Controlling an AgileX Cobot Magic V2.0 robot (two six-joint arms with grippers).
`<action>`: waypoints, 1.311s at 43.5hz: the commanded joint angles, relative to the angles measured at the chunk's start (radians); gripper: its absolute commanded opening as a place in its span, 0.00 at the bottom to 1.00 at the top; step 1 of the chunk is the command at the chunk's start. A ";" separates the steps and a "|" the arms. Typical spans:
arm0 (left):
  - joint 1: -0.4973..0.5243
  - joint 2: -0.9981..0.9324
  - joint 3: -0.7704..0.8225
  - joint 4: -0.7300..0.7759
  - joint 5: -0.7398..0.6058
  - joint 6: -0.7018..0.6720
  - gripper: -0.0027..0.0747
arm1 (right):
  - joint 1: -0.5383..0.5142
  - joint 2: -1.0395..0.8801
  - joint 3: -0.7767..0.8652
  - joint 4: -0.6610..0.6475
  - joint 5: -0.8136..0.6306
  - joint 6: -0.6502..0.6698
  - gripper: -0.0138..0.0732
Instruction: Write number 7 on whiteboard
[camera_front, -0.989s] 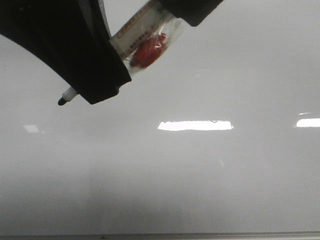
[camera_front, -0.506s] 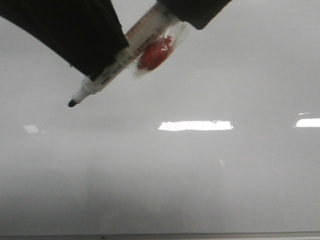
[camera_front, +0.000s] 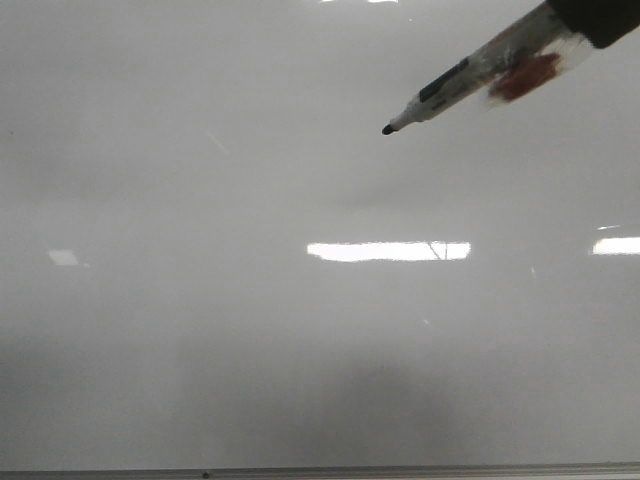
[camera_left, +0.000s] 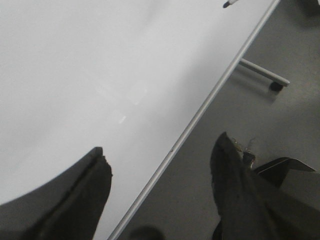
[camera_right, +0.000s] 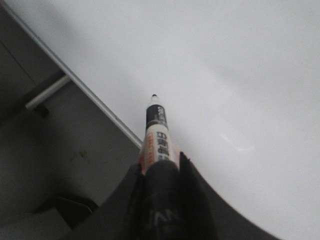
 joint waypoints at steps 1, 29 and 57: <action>0.037 -0.044 0.019 -0.039 -0.087 -0.015 0.59 | -0.008 -0.022 0.049 0.082 -0.241 0.016 0.09; 0.046 -0.058 0.033 -0.056 -0.097 -0.015 0.59 | -0.104 0.310 -0.213 0.132 -0.337 0.005 0.09; 0.046 -0.058 0.033 -0.056 -0.098 -0.015 0.58 | -0.122 0.485 -0.336 0.109 -0.373 -0.010 0.09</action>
